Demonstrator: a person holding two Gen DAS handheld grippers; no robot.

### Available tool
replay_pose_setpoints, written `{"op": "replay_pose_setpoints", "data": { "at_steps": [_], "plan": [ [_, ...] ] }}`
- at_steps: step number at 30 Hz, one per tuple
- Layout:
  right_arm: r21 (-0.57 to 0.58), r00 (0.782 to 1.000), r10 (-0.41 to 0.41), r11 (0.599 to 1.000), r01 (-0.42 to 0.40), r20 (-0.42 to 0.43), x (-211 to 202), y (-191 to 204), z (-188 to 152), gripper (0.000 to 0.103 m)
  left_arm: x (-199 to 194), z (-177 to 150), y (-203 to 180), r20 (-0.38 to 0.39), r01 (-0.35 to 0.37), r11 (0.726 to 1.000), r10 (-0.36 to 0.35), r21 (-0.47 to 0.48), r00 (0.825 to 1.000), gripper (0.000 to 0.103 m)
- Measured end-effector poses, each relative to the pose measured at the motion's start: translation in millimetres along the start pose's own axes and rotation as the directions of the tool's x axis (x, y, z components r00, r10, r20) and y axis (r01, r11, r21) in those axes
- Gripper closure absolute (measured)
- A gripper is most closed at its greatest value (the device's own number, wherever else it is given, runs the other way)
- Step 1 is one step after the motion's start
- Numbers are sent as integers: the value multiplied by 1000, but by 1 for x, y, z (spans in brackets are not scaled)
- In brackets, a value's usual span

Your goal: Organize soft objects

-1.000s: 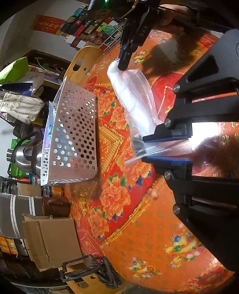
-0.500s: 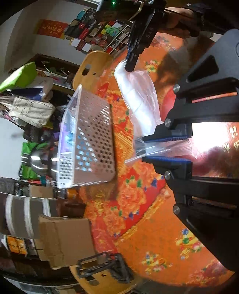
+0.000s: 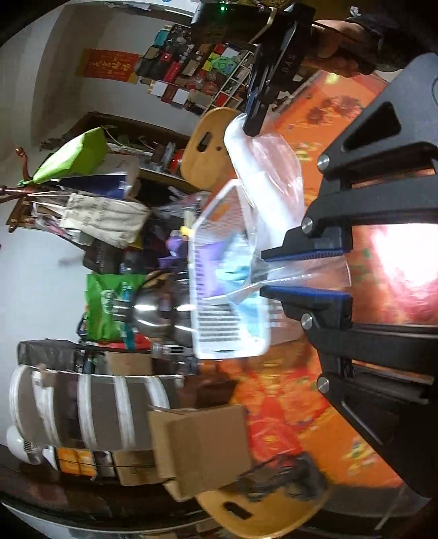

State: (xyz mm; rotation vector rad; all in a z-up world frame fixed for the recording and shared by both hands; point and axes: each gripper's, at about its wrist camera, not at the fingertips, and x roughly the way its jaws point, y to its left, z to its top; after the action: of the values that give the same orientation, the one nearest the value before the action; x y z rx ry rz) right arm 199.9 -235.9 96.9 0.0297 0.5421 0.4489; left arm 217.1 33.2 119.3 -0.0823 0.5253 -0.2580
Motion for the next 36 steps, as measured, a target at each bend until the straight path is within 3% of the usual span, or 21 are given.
{"op": "replay_pose_setpoints", "data": {
  "at_steps": [5,9,13,21,22,24,25,26,29,32,36],
  "plan": [
    [1,999,-32,999,32,-20,28,-15,56,96,29,62,6,-4,-37,999,37,-8,999,91],
    [16,998,-53,998,54,-30,55,-30,80,96,75,96,19,-61,-60,998,58,-32,996,91],
    [28,995,-73,997,75,-69,96,-47,92,96,124,111,28,-116,-94,995,88,-45,989,91],
    [3,987,-100,995,101,-123,155,-63,85,95,200,103,49,-192,-143,987,127,-70,973,91],
    [0,986,-106,994,107,-129,160,-65,83,91,205,101,50,-196,-141,987,124,-74,973,90],
    [-3,981,-130,991,131,-141,167,-68,79,70,217,92,54,-222,-157,985,138,-71,965,71],
    [4,977,-136,990,138,-167,172,-71,76,38,223,87,56,-244,-166,984,147,-61,958,40],
    [10,973,-144,989,148,-181,175,-73,72,13,228,82,57,-264,-171,984,152,-51,953,20],
    [-3,969,-161,987,164,-189,176,-76,65,10,222,70,53,-213,-193,981,187,-5,959,11],
    [-1,962,-161,986,165,-222,179,-77,61,9,217,64,53,-223,-167,986,159,-16,962,10],
    [6,965,-143,989,148,-219,175,-71,58,9,210,59,51,-228,-189,982,181,-15,957,10]
  ]
}}
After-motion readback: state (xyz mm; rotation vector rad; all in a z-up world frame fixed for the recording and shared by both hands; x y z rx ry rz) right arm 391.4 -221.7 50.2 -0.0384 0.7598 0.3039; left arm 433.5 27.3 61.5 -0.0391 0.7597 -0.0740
